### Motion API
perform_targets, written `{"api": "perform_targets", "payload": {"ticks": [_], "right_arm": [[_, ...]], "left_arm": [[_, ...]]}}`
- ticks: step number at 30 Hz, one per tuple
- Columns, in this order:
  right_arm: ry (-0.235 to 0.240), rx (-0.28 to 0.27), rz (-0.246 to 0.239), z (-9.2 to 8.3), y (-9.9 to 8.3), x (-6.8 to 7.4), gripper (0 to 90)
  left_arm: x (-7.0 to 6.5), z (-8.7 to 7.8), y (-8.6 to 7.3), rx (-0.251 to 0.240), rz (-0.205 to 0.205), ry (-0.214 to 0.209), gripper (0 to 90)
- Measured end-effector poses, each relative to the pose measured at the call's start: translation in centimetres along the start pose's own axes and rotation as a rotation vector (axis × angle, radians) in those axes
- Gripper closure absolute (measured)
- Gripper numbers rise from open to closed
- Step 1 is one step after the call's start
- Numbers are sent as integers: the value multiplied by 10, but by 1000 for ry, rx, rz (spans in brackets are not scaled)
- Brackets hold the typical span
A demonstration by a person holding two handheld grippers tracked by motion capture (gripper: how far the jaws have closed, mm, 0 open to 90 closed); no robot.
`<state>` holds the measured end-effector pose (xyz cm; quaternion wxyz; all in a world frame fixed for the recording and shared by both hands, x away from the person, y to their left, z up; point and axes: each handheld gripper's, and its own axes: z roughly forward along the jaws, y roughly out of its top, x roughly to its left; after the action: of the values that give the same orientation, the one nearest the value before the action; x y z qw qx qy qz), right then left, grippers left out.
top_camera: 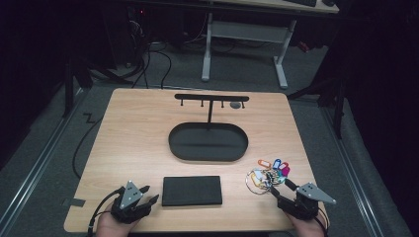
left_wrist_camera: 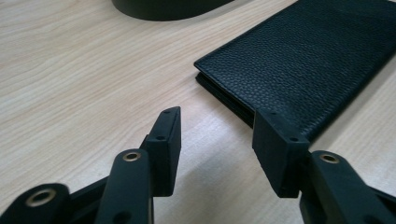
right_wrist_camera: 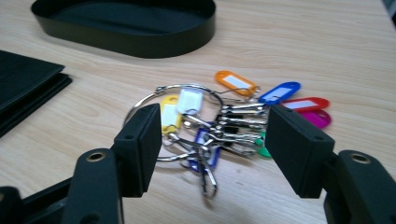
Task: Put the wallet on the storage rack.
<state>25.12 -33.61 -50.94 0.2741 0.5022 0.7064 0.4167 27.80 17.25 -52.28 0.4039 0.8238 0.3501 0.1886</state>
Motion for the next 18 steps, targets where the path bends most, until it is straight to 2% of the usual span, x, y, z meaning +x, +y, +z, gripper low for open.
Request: {"api": "perform_targets", "payload": {"ticks": [4, 7, 10, 14, 18], "right_arm": [[77, 41, -4, 7, 6, 12, 548], [127, 60, -44, 12, 9, 27, 645], [169, 86, -102, 19, 11, 45, 723], [206, 115, -173, 27, 15, 68, 888], [240, 166, -224, 38, 16, 88, 900]], "left_arm": [[-4, 0, -1, 24, 22, 2, 615], [-5, 1, -2, 41, 28, -1, 668], [-9, 2, -2, 48, 54, 0, 728], [-16, 9, -1, 80, 88, -8, 782], [-21, 13, 1, 91, 108, -14, 821]]}}
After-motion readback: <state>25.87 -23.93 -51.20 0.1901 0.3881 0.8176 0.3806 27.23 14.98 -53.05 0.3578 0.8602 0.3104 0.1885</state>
